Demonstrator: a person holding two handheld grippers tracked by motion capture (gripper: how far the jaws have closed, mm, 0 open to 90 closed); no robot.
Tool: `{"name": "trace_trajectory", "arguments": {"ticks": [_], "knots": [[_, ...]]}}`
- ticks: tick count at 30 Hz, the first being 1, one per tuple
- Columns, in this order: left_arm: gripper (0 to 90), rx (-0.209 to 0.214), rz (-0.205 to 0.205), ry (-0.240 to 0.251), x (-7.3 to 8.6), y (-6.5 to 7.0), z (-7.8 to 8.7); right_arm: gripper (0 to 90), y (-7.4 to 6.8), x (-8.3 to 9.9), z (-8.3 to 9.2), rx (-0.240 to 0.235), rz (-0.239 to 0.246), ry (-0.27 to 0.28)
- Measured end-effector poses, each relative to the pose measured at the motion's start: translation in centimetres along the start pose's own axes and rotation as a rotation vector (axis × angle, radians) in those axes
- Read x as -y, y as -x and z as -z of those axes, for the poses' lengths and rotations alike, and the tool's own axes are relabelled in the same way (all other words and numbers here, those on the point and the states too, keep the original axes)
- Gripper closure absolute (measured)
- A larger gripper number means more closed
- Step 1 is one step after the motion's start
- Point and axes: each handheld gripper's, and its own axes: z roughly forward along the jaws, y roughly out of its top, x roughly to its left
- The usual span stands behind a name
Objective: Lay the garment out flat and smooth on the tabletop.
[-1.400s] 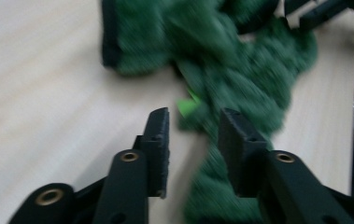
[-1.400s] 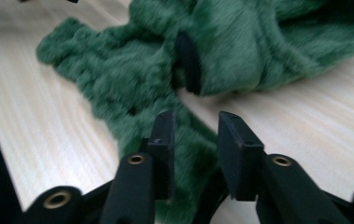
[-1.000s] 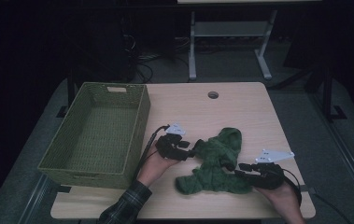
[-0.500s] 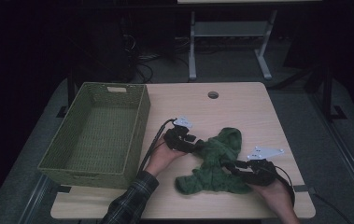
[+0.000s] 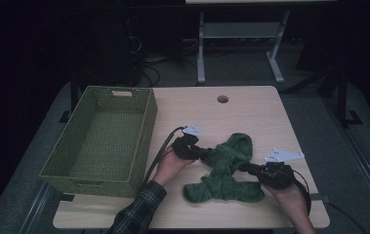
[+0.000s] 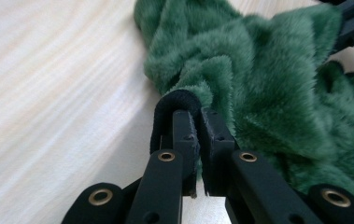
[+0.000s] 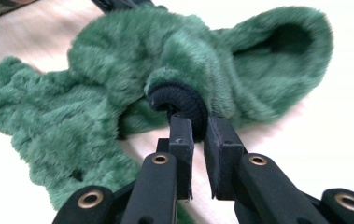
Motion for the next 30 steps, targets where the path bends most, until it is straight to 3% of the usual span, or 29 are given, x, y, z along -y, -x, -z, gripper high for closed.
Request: {"name": "trace_trajectory", "arguments": {"ticks": [7,9,15,19,23,27,30], "knots": [[86.1,-0.056,0.009,0.082,-0.2,0.6,3.3,82.5,1.1,-2.3,1.1,0.032,0.024,0.056],[86.2,-0.076,0.011,0.085,0.0,0.6,4.0,83.3,1.5,-3.2,0.9,0.044,0.046,0.063],[86.3,-0.126,0.063,0.095,1.3,0.6,5.2,84.7,3.1,-5.5,-0.8,0.044,0.052,0.064],[86.3,-0.143,0.092,0.054,2.4,0.5,4.5,85.2,4.4,-5.6,-3.2,0.029,0.029,0.011],[86.2,-0.131,0.123,0.005,3.3,0.4,3.3,85.3,5.6,-4.7,-5.5,0.011,-0.020,-0.068],[86.1,-0.117,0.124,-0.058,3.9,0.5,1.8,85.3,6.0,-4.2,-6.4,-0.002,-0.043,-0.108],[85.2,-0.117,0.117,-0.072,4.0,0.7,1.3,85.1,6.1,-3.8,-7.0,0.000,-0.038,-0.139]]}}
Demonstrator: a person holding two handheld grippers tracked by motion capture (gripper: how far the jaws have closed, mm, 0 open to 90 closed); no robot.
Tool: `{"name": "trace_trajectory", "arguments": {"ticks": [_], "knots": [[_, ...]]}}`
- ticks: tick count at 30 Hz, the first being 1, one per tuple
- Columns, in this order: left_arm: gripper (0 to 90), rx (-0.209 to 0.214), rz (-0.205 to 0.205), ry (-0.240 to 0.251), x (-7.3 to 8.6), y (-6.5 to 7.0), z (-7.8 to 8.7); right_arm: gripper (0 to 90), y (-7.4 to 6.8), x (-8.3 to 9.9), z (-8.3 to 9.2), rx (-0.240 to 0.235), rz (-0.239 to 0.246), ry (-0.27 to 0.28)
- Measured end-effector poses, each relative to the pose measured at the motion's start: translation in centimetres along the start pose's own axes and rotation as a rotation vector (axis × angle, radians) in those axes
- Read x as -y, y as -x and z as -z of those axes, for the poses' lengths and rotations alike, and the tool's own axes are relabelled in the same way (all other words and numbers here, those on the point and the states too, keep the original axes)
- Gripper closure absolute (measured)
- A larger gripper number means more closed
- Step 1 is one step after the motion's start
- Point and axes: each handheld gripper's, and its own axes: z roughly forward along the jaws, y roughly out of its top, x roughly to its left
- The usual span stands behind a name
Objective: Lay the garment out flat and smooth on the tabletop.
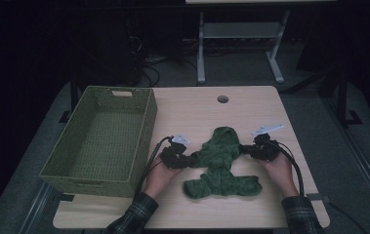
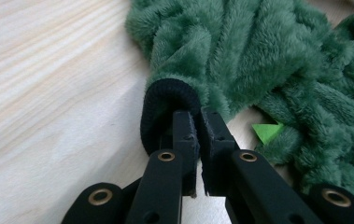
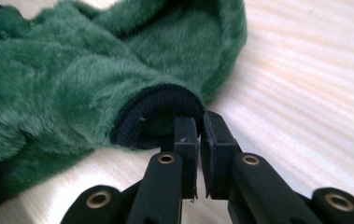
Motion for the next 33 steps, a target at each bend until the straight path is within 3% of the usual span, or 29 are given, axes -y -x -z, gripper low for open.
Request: {"name": "trace_trajectory", "arguments": {"ticks": [2,5,9,10,15,19,22,24,29,33], "knots": [[83.9,-0.001,-0.006,0.002,-0.2,0.1,0.0,84.4,0.0,0.1,-0.1,-0.004,-0.004,-0.005],[73.0,-0.019,-0.017,0.018,-0.6,0.3,0.8,77.3,-0.1,0.0,0.3,-0.007,-0.003,0.002],[63.1,-0.025,-0.010,0.096,-1.8,0.5,2.9,71.4,-0.1,-0.4,2.4,-0.009,-0.013,0.054],[62.1,-0.029,-0.021,0.101,-2.1,0.5,3.2,70.9,0.0,-0.5,3.1,-0.019,-0.013,0.086],[60.7,-0.058,-0.054,0.137,-4.7,0.0,4.0,68.1,0.4,-1.7,4.8,-0.013,-0.021,0.114],[59.3,-0.040,-0.058,0.135,-6.4,-0.9,2.3,67.5,1.1,-2.7,3.7,-0.003,-0.026,0.102],[58.2,-0.022,-0.066,0.105,-7.2,-1.9,0.1,66.2,1.6,-2.9,2.0,-0.012,-0.052,0.098],[57.4,-0.015,-0.076,0.073,-7.5,-2.3,-1.1,65.3,1.8,-2.9,1.0,-0.019,-0.063,0.088],[55.8,0.000,-0.057,0.055,-8.2,-3.3,-3.5,63.2,2.0,-2.9,-1.0,-0.027,-0.094,0.066],[53.2,0.006,-0.049,0.025,-8.3,-3.5,-5.1,63.3,2.1,-2.7,-2.1,-0.021,-0.087,0.045]]}}
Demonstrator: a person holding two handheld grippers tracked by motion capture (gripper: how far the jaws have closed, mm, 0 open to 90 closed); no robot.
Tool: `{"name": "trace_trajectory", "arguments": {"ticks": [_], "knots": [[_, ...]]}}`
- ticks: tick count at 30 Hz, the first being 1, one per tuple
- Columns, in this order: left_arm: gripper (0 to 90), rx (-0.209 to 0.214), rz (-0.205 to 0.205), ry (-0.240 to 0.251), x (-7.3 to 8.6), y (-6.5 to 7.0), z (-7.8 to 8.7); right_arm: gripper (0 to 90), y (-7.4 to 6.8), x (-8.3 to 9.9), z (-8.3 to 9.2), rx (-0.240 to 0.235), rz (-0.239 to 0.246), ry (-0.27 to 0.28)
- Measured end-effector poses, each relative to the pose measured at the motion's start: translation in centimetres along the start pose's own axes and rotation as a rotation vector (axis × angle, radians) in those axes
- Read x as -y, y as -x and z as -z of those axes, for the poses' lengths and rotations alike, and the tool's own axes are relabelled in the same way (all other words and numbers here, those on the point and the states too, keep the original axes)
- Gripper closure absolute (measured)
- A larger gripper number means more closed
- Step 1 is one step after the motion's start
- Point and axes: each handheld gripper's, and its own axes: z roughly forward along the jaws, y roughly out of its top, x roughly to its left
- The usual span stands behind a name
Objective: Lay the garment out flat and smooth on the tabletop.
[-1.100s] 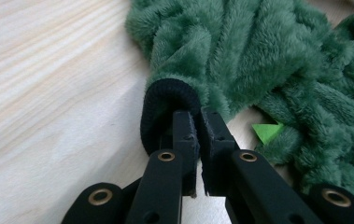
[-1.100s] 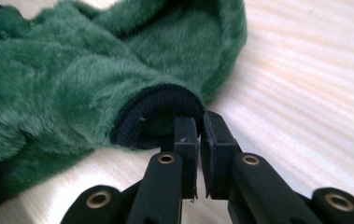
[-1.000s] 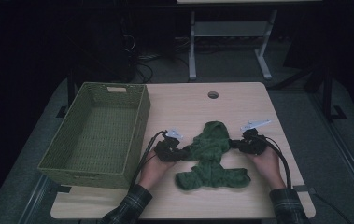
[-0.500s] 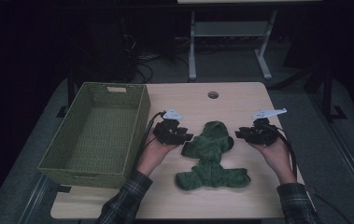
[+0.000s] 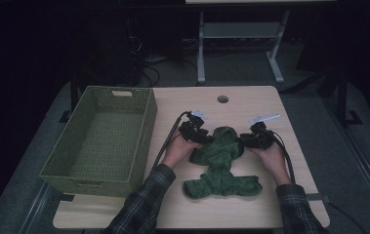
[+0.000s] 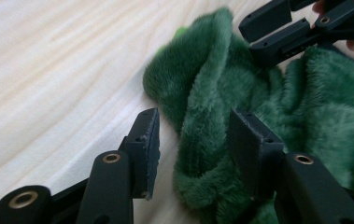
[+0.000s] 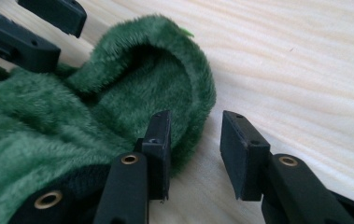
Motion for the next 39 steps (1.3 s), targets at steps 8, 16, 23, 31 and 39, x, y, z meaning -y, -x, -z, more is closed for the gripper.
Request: {"name": "trace_trajectory", "arguments": {"ticks": [8,16,23,31,39], "knots": [[54.8,0.006,-0.008,-0.074,0.5,0.0,-1.3,71.6,-0.4,0.3,-0.9,0.005,0.027,-0.043],[79.5,-0.006,-0.030,-0.103,0.6,0.0,-1.2,86.7,-1.2,0.2,-1.1,0.019,0.076,-0.052],[82.8,-0.043,-0.042,-0.031,0.1,-0.3,1.5,87.0,-1.2,-0.4,0.7,0.039,0.089,0.026],[81.0,-0.097,0.003,0.047,0.7,-1.4,3.1,87.1,-0.9,-1.6,1.6,0.037,0.086,0.053],[84.2,-0.153,0.041,0.049,1.7,-3.0,2.1,87.6,0.0,-1.2,-0.4,0.037,0.059,0.043]]}}
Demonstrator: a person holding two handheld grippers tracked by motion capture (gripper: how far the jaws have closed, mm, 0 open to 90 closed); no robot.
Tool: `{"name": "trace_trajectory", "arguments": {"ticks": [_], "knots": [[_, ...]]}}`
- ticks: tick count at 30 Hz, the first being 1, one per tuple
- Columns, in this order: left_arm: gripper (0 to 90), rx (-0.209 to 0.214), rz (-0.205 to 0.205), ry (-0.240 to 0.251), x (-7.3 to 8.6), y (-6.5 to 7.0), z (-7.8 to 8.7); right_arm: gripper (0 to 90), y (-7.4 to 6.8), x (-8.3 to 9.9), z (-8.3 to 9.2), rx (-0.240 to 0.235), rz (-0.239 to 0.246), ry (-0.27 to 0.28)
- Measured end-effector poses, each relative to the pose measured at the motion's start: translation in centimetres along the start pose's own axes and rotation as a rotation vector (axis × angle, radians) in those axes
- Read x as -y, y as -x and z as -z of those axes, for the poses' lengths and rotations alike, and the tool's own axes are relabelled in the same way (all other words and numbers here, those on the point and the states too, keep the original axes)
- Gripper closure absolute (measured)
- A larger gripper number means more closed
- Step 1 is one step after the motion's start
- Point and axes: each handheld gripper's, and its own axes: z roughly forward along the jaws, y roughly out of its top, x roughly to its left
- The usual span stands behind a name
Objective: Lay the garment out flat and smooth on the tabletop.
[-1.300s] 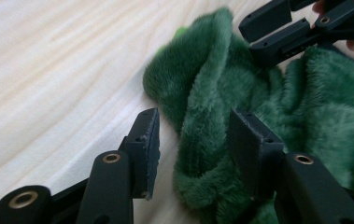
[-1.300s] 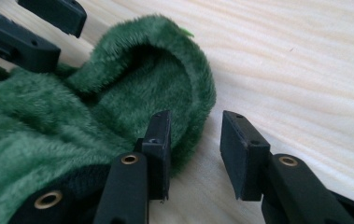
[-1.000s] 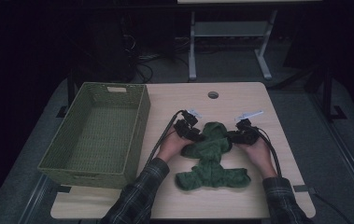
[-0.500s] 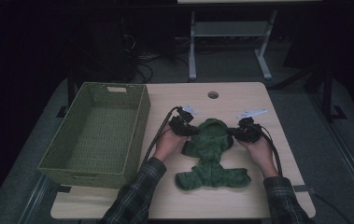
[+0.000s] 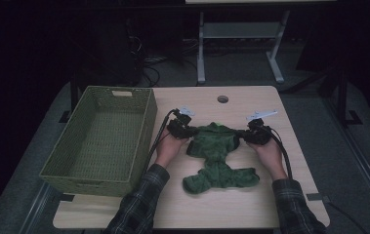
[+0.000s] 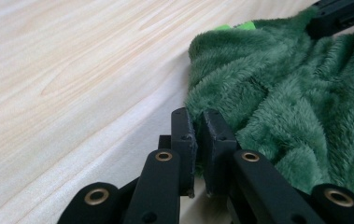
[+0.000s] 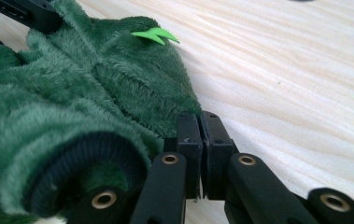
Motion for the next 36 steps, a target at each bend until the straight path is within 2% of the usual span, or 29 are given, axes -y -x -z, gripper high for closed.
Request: {"name": "trace_trajectory", "arguments": {"ticks": [2,6,11,13,15,17,21,25,27,30,36], "knots": [[84.2,-0.007,0.008,-0.001,0.2,-0.2,-0.6,87.8,0.2,0.2,-0.6,0.003,-0.010,-0.007],[83.7,-0.022,-0.006,0.000,0.5,-0.4,-1.7,87.8,0.5,0.5,-1.3,0.022,-0.004,-0.017],[79.7,-0.039,-0.015,-0.009,0.5,-0.4,-2.5,87.7,0.5,0.7,-1.8,0.049,0.020,-0.030],[75.0,-0.050,-0.022,-0.014,0.3,-0.3,-2.6,87.7,0.6,0.7,-1.8,0.055,0.019,-0.032],[70.8,-0.044,-0.008,0.000,0.2,-0.3,-2.3,85.8,0.5,0.6,-1.7,0.054,0.014,-0.032],[65.0,-0.037,-0.009,0.011,-0.1,-0.2,-1.7,79.1,0.4,0.5,-1.4,0.046,0.002,-0.022],[57.3,-0.020,-0.017,0.039,-0.7,0.2,0.0,70.3,0.4,0.0,0.2,0.023,-0.027,0.025],[48.9,-0.003,-0.015,0.044,-1.0,0.6,1.4,66.4,0.5,-0.1,1.8,0.015,-0.033,0.045],[46.1,0.011,-0.016,0.039,-1.0,0.9,2.2,62.1,0.4,-0.1,2.3,0.006,-0.042,0.041],[39.8,0.009,-0.028,0.045,-0.6,1.4,3.0,56.8,0.1,0.0,2.9,-0.014,-0.051,0.023],[26.0,0.007,-0.036,0.055,0.5,2.3,4.3,49.7,-1.4,-0.3,4.1,-0.017,-0.033,0.015]]}}
